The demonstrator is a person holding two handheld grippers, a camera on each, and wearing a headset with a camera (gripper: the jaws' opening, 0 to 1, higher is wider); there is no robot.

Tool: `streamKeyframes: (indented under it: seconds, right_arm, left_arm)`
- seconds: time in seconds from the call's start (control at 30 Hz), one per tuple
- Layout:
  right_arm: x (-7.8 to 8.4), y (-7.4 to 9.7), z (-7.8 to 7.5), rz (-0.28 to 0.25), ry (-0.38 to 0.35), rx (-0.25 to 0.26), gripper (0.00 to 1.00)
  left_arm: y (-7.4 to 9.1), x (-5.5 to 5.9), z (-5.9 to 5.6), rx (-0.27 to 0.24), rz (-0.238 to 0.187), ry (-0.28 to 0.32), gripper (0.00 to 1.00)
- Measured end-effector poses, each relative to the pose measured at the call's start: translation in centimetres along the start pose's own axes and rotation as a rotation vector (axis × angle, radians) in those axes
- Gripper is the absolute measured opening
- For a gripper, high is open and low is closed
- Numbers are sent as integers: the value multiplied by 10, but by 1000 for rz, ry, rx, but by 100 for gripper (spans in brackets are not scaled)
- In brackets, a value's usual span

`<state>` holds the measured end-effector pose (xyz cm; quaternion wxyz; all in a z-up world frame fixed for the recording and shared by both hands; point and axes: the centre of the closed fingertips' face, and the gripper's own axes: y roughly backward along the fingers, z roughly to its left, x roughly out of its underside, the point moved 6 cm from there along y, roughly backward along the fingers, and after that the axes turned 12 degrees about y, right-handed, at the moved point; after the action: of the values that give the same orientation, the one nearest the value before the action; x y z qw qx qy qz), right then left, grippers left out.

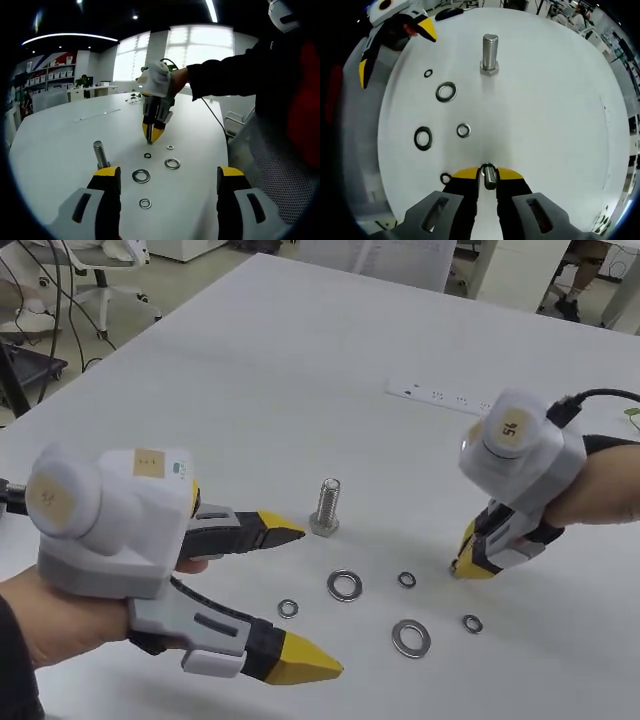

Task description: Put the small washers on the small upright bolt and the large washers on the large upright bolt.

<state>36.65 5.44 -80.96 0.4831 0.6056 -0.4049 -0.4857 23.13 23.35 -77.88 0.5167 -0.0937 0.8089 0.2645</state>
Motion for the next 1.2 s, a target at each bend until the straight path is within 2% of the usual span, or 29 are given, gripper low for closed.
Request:
streamKeyframes:
  seconds: [0.47,0.7,1.2]
  right_arm:
    - [0,-1,0,-12,-2,12,15]
    - [5,3,1,-17,-22,16,17]
    - [14,11,18,-30,-61,22,17]
  left_arm:
    - [1,0,0,-2,1,1,78]
    - [0,0,0,1,4,0,78]
    - [-1,-1,-3,5,5,-10,78]
